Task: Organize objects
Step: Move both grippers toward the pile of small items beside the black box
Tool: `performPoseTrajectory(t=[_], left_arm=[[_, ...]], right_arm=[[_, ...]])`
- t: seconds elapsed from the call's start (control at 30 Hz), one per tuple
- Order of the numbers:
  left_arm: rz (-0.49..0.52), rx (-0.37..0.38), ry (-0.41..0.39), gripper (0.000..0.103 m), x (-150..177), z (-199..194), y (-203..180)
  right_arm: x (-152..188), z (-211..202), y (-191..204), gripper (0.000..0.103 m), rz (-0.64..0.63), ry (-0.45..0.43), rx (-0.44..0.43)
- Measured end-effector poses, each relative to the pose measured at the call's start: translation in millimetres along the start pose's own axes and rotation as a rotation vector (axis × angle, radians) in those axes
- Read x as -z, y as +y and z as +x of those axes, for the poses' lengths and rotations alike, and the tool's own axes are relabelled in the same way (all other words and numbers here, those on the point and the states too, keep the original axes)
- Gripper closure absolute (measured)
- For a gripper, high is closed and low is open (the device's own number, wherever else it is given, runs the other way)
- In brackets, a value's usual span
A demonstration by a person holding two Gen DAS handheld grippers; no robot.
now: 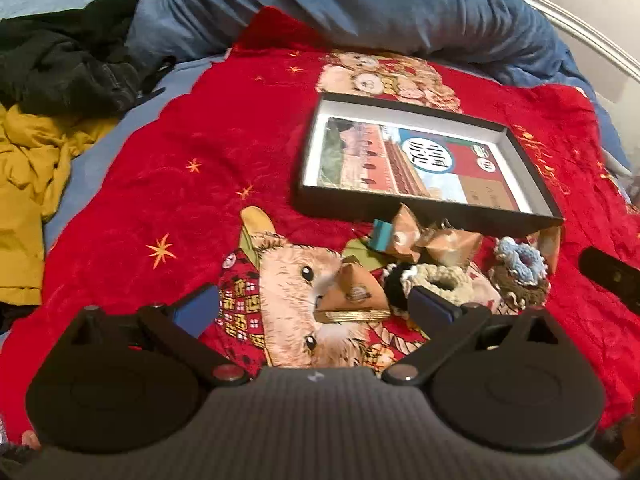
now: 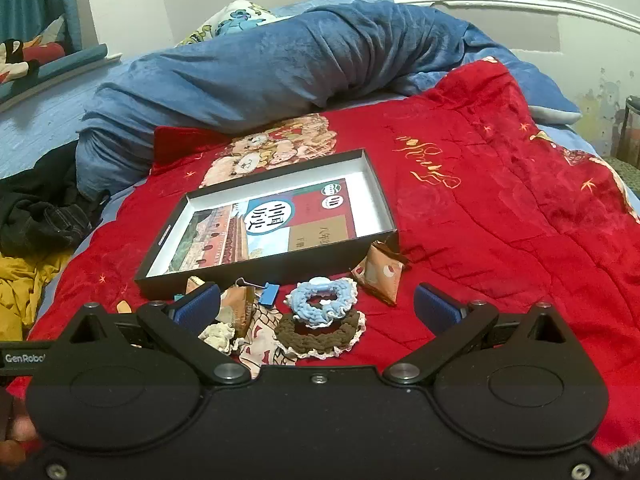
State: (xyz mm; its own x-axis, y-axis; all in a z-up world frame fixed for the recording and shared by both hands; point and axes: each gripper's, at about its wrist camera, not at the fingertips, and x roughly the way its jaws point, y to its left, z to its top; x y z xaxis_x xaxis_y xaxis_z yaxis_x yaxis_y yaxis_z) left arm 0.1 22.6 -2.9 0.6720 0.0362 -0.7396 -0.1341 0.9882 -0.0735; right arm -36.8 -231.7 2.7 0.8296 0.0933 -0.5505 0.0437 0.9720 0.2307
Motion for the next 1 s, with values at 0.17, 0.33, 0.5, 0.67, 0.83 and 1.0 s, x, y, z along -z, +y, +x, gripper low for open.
performPoseTrajectory(t=[0.17, 0.33, 0.5, 0.67, 0.83, 1.0], left_arm=[[0.005, 0.037, 0.004, 0.000, -0.3, -1.1, 0.4], [-0.006, 0.038, 0.015, 0.000, 3.3, 1.7, 1.8], [-0.057, 0.108, 0.005, 0.000, 2.6, 1.8, 6.0], [-0.032, 0.046, 0.022, 0.004, 4.7, 11.2, 0.1], [-0.060, 0.058, 0.027, 0.008, 5.8, 18.7, 1.5], [-0.037, 0.061, 0.027, 0.011, 4.0, 29.5, -8.1]], right_arm=[[0.4, 2.0, 1.5, 0.000, -0.006, 0.010, 0.028], [-0.7, 7.9, 1.3, 0.000, 0.003, 0.016, 0.071], [-0.8, 10.9, 0.2, 0.000, -0.001, 0.016, 0.039], [-0.3, 23.2, 11.2, 0.000, -0.023, 0.054, -0.025], [6.4, 30.4, 27.1, 0.008, -0.042, 0.095, -0.125], [10.0, 49.3, 37.4, 0.021, -0.019, 0.158, -0.167]])
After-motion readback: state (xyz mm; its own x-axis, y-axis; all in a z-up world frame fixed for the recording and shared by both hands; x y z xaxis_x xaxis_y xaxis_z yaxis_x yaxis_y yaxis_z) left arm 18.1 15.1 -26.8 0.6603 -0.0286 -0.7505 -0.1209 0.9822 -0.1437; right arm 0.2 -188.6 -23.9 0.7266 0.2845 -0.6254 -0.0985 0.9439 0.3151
